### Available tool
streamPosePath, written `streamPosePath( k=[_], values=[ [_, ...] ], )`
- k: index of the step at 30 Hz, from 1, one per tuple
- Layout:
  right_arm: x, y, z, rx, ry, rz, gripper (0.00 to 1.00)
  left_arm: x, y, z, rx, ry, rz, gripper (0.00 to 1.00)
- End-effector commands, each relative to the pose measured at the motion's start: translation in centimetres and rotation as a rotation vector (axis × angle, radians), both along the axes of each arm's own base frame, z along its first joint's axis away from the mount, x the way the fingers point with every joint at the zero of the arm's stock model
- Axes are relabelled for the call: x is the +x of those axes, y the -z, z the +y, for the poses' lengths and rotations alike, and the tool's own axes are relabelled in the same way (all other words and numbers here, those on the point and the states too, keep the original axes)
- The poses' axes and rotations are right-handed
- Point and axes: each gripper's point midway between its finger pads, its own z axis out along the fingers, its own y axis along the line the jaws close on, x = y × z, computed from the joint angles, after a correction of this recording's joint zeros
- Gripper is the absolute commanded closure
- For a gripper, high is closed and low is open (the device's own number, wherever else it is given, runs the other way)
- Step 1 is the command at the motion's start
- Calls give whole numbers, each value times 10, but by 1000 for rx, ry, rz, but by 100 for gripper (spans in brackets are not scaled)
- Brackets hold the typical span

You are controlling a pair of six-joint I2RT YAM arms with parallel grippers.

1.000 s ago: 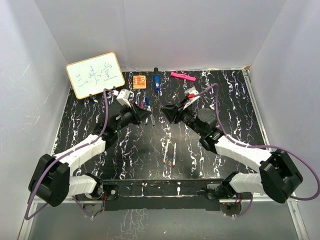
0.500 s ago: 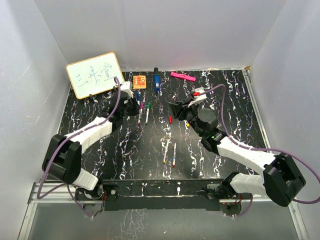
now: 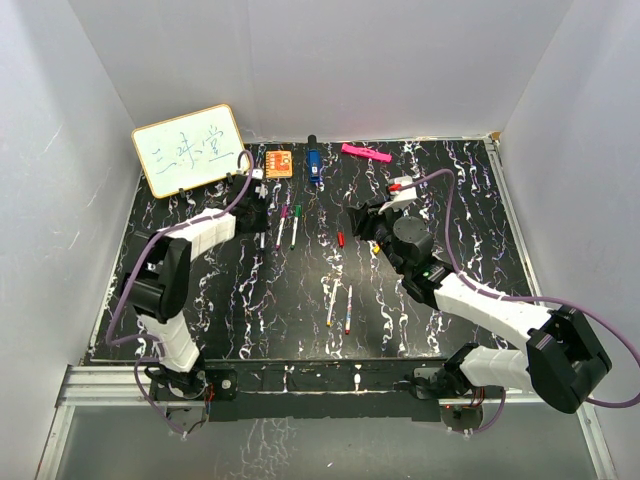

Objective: Insert the pens into the pen caps

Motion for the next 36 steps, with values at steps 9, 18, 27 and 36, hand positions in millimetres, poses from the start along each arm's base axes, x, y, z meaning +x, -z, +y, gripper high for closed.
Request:
streamPosePath(
  k=[9, 18, 27, 36],
  values=[
    [2, -7, 0, 10, 18, -12, 65, 19, 14, 5, 38, -21, 53, 100],
    [3, -1, -1, -1, 23, 0, 65, 23, 27, 7, 55, -45, 86, 99],
    [3, -1, 0, -1, 17, 1, 65, 24, 19, 4, 32, -52, 81, 89],
    [2, -5, 3, 8, 4, -4, 66, 26, -6, 6, 26, -62, 32, 82]
  ],
)
